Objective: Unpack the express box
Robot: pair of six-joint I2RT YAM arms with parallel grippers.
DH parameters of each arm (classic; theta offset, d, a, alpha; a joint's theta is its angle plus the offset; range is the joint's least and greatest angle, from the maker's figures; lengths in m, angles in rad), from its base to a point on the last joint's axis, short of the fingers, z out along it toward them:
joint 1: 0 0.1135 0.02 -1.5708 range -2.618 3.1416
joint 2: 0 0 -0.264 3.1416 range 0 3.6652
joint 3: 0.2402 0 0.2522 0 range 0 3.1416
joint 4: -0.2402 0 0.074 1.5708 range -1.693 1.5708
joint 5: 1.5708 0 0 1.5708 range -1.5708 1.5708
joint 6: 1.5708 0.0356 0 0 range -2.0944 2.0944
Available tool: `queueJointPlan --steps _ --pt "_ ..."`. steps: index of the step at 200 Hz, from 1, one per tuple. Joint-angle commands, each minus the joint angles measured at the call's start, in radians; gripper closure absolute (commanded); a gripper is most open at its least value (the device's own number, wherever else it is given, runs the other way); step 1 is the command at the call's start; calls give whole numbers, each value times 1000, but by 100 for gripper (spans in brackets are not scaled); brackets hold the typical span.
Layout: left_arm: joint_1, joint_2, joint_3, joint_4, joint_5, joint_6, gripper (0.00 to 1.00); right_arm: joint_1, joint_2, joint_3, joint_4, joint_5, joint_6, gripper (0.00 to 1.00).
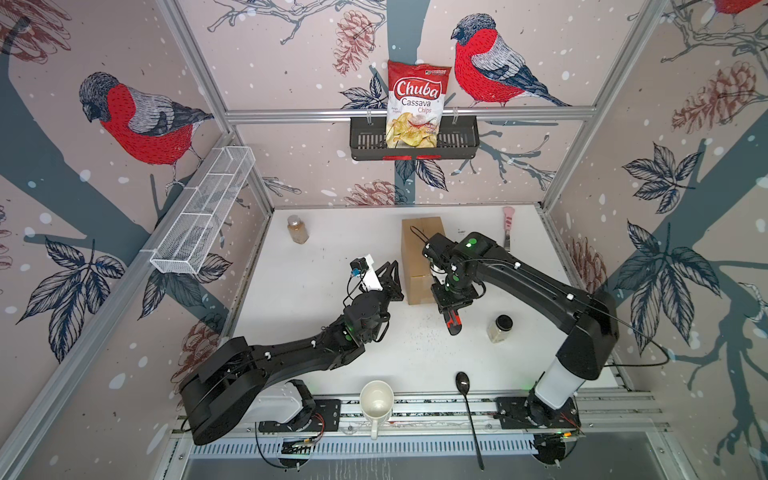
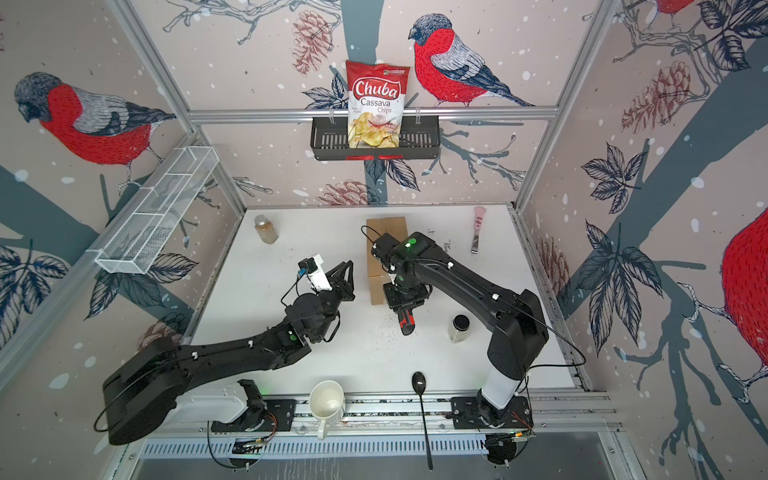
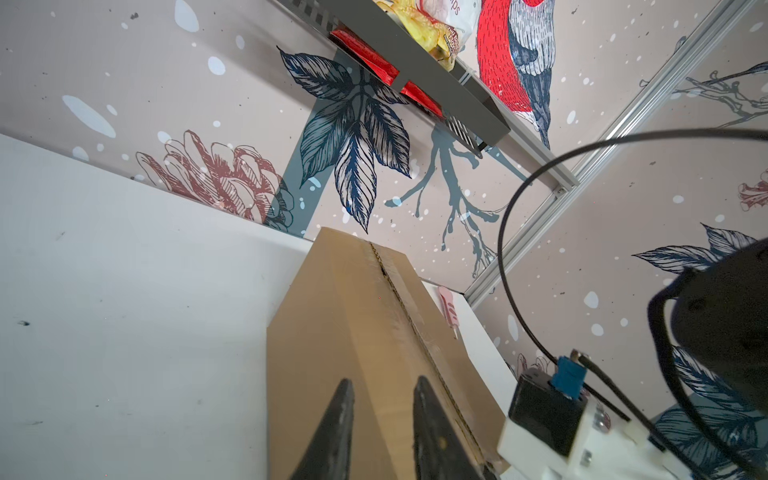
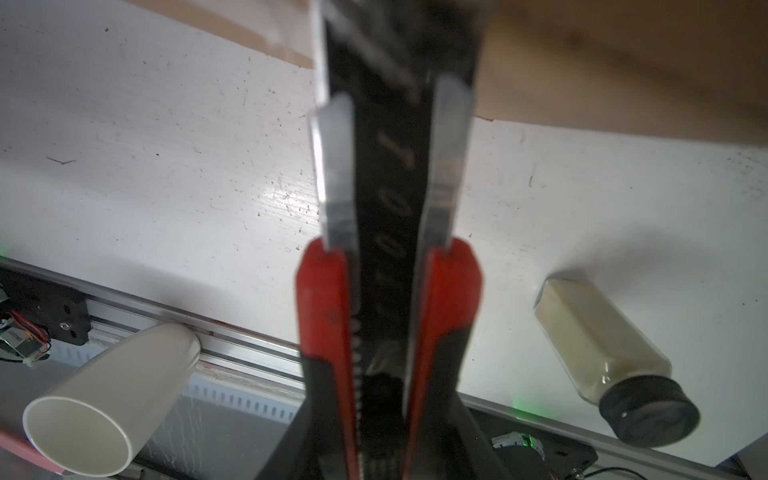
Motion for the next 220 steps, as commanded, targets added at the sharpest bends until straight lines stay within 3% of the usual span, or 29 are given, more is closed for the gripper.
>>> queueJointPlan --steps 1,116,150,167,183,220 --pt "9 -14 9 -32 17 36 73 11 -10 -13 -5 -21 38 100" --pt "22 29 15 -11 23 -1 75 65 -152 -183 -4 -18 47 100" --pt "-5 5 59 -116 142 -1 76 50 -155 -170 -3 2 35 100" --pt "-51 -32 85 -215 207 5 68 40 -151 -148 -3 10 28 100" --pt "-107 -69 105 -318 254 19 67 31 -141 -131 -3 15 20 100" --pt "-135 -65 100 -392 450 -25 83 21 -121 -108 -3 22 8 100"
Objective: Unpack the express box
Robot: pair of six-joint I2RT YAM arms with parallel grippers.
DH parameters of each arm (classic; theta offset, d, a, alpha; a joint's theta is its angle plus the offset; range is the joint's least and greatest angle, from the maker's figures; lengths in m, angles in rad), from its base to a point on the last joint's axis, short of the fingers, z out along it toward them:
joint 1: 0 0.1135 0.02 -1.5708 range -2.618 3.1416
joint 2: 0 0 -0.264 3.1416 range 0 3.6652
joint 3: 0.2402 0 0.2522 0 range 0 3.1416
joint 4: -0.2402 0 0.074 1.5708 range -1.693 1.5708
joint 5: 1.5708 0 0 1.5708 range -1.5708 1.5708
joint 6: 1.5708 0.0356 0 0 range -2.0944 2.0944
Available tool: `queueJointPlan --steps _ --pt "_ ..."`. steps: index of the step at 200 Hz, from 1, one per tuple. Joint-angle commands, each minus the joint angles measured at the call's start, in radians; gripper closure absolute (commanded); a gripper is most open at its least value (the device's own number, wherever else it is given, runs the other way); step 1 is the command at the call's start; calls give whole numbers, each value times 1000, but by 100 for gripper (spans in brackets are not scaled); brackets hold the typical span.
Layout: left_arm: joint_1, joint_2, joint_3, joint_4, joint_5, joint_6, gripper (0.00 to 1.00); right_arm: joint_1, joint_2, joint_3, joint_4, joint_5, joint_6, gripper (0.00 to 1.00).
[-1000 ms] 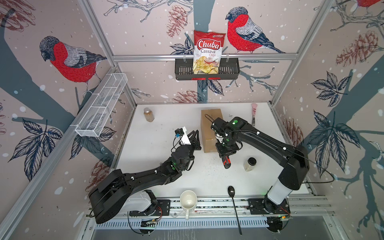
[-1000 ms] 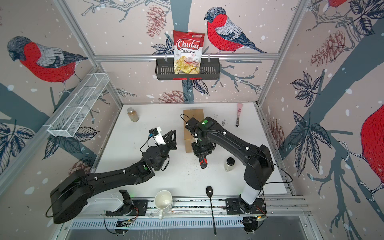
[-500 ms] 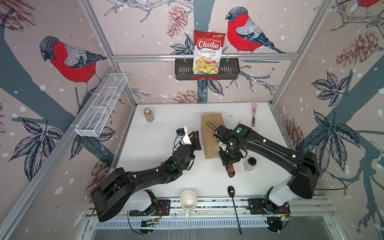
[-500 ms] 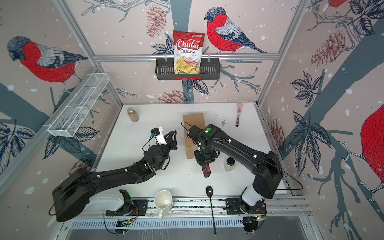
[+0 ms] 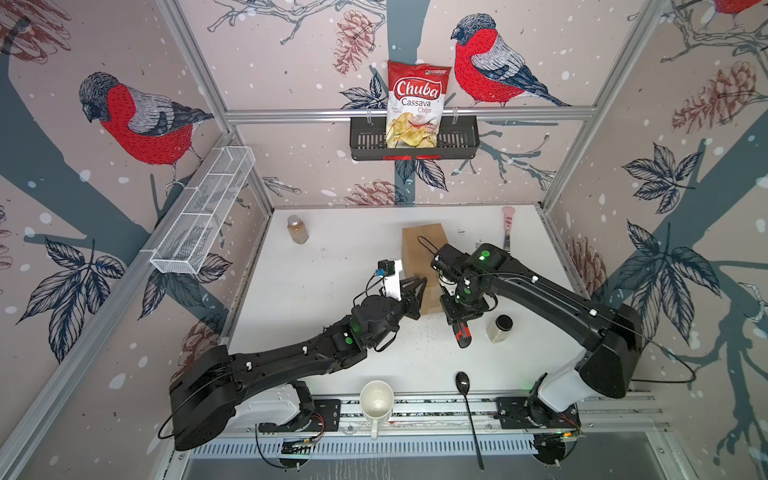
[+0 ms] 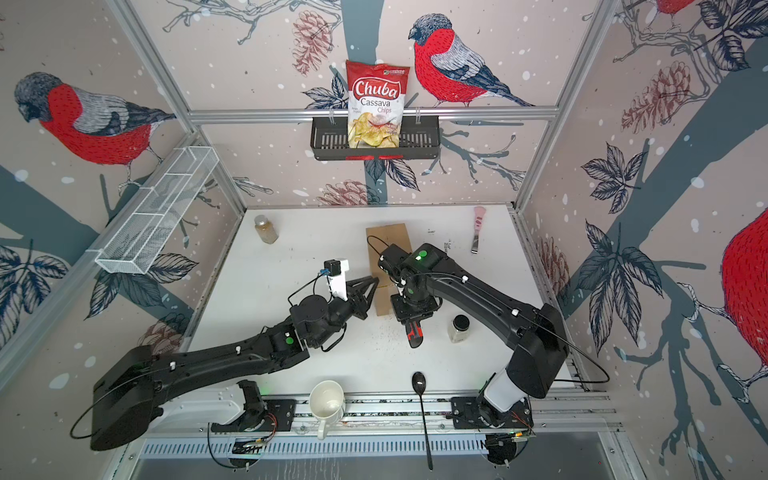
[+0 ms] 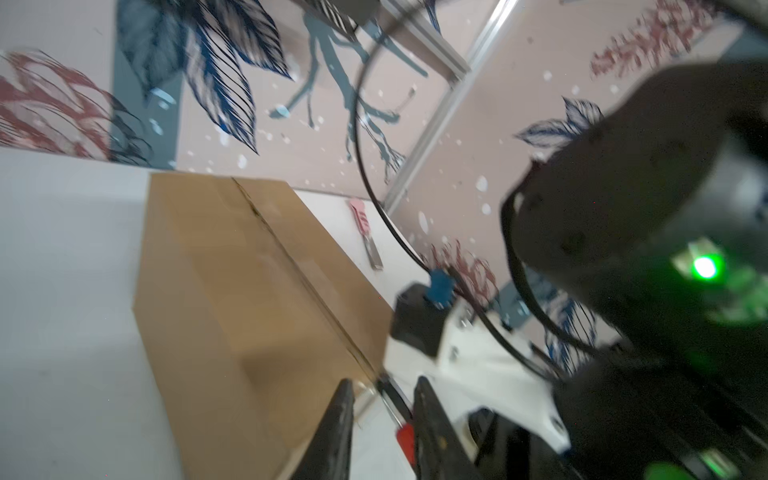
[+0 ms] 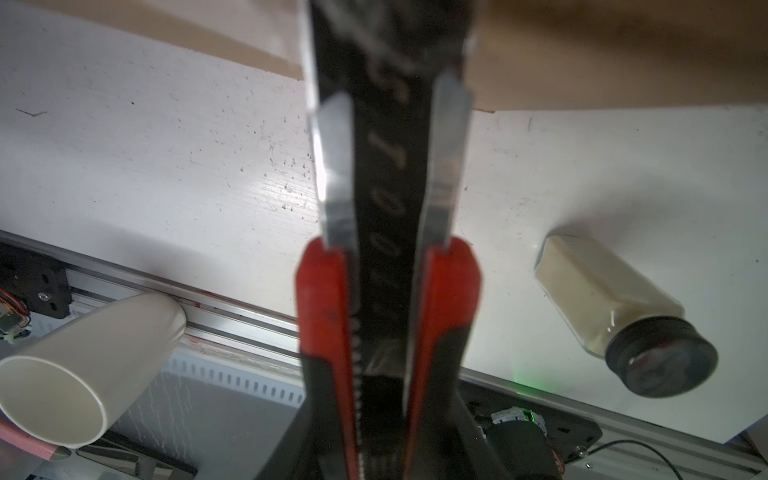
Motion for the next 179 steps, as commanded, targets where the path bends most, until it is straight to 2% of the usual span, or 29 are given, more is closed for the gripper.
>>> queueJointPlan --steps 1,65,118,147,179 --pt "-7 17 0 -90 151 -29 83 -7 10 17 -7 20 -18 100" --pt "-13 222 42 24 226 -56 87 -13 22 37 -6 24 -14 100" --pt "-13 348 107 81 116 -46 88 -14 12 30 -6 25 -11 100" --pt "-11 384 123 112 36 -46 88 -13 5 21 -6 23 -3 100" --pt "0 407 124 151 -3 -50 88 -10 -8 9 -6 19 4 100"
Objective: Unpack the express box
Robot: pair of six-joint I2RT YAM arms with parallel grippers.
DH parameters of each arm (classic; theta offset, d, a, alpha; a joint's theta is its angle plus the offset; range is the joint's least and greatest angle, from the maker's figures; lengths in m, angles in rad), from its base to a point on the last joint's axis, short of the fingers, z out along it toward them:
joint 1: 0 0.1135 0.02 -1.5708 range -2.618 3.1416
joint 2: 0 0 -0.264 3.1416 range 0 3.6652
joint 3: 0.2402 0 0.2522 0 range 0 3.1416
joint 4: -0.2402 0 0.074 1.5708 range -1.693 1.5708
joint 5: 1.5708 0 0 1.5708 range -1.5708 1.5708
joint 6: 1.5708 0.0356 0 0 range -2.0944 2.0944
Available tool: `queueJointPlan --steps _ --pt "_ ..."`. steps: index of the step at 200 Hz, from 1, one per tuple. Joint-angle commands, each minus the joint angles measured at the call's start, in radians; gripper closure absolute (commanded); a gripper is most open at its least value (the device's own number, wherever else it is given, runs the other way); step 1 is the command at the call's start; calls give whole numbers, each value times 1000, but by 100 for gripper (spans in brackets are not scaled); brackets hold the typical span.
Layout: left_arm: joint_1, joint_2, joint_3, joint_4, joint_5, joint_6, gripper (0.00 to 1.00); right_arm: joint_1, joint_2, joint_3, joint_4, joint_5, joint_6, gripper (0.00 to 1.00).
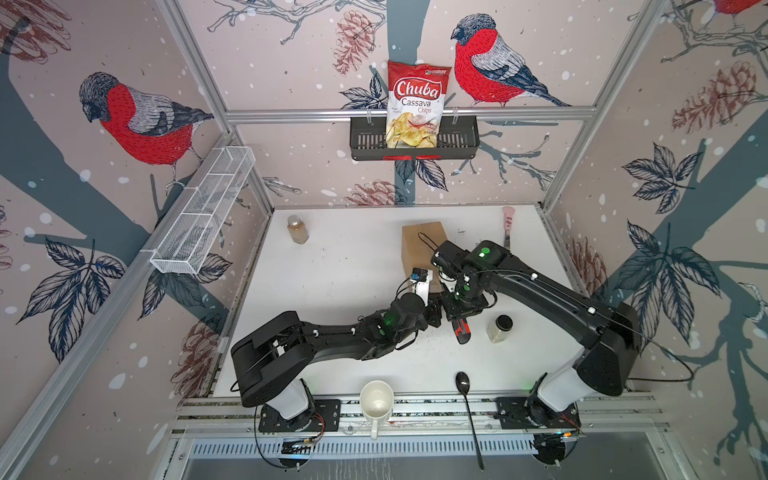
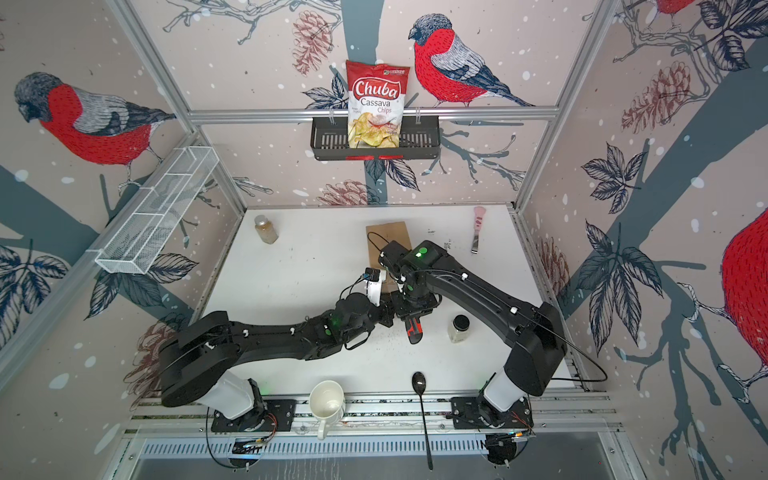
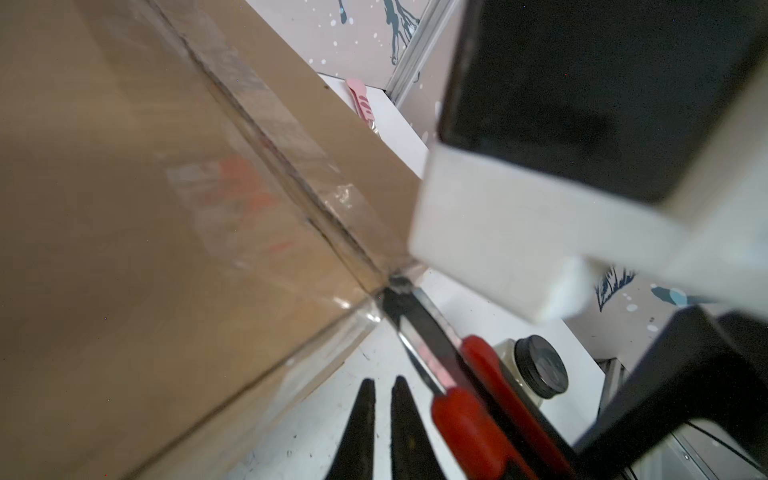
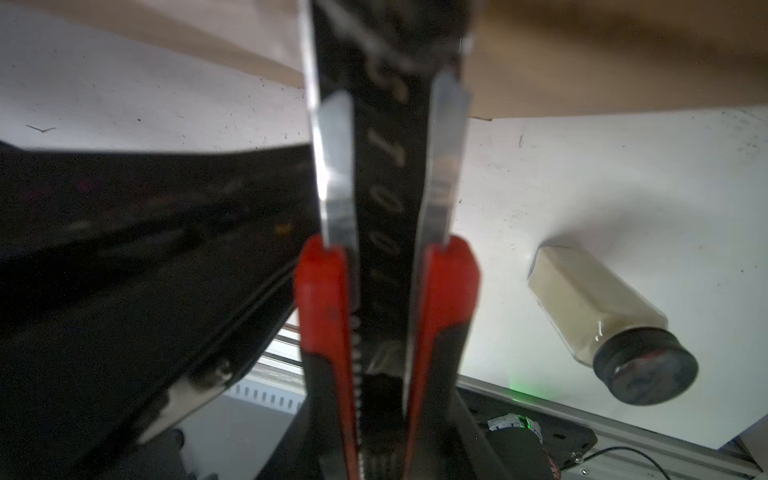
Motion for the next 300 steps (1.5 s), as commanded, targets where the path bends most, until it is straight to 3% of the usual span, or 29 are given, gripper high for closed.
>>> queueJointPlan --steps 1,114,153,199,234,269,300 --pt "9 12 7 77 -64 -1 88 4 -13 -9 -6 9 15 100" --pt "60 77 19 174 -71 1 88 22 -38 -49 -5 -3 37 100" --pt "62 21 -12 161 -49 -28 88 11 -71 -30 -4 9 47 100" --pt "39 -175 -91 52 -25 -49 85 -129 -21 113 -4 85 -31 100" --pt "43 -331 -108 -124 -92 -39 84 -285 99 255 15 194 -94 100" --pt "172 -421 -101 -249 -68 -47 84 -390 191 287 137 158 -186 100" --pt "282 -383 -78 -282 -12 -55 85 -451 287 295 255 119 -278 100"
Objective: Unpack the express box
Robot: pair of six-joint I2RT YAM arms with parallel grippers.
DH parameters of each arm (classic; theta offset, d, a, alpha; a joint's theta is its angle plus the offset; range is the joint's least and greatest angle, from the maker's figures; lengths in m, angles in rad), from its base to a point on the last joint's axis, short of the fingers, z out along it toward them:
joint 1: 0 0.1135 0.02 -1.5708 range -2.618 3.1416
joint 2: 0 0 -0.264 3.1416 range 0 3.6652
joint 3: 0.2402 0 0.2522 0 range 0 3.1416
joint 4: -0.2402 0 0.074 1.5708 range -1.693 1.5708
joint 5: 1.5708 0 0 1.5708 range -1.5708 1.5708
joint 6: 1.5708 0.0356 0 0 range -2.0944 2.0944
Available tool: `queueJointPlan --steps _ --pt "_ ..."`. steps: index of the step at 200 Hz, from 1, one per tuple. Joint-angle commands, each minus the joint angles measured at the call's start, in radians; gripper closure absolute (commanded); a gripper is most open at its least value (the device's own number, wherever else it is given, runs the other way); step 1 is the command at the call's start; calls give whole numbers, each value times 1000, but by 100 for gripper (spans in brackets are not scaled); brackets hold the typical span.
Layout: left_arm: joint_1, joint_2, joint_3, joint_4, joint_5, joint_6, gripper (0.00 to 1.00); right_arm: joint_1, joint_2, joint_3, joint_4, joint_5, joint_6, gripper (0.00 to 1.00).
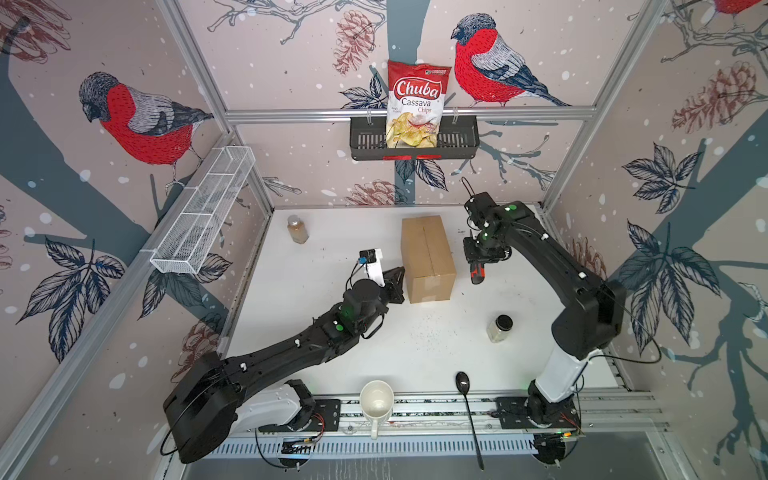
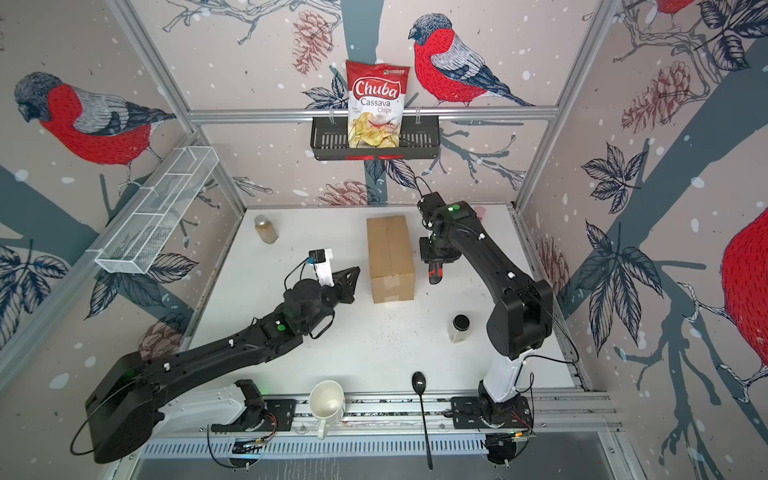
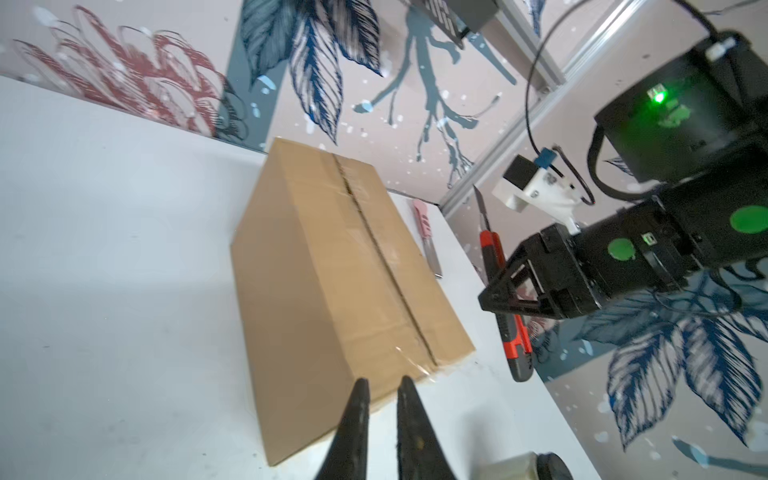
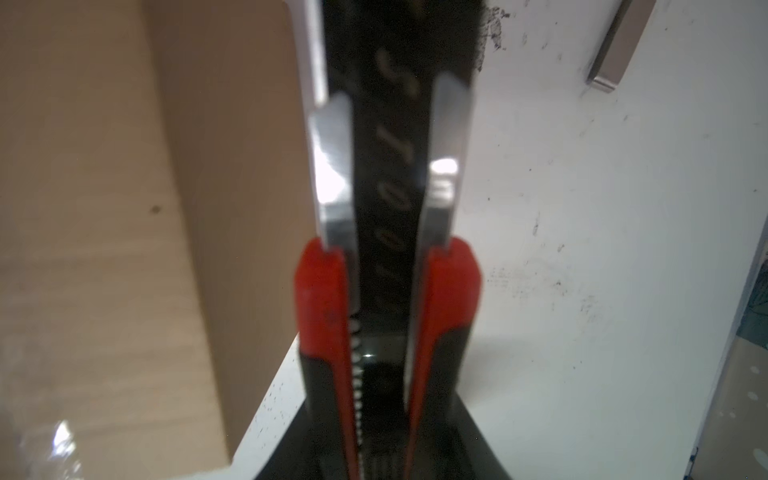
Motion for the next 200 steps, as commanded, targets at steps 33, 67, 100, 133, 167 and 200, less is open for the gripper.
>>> queueJointPlan --steps 33,67,100,133,167,200 --pt "84 141 52 -31 66 -10 86 -57 172 75 208 -79 -217 100" --pt "84 254 85 33 87 -41 88 -60 294 187 219 -118 -300 100" --pt "58 319 105 72 71 -57 88 -57 353 235 238 -168 -349 100" --pt "10 372 138 80 45 -58 88 -28 366 223 256 -198 -380 100" --pt "-32 372 128 94 7 -70 89 18 364 200 279 -232 -384 100" --pt "-48 281 63 72 -59 -97 89 55 350 166 288 -230 -337 100"
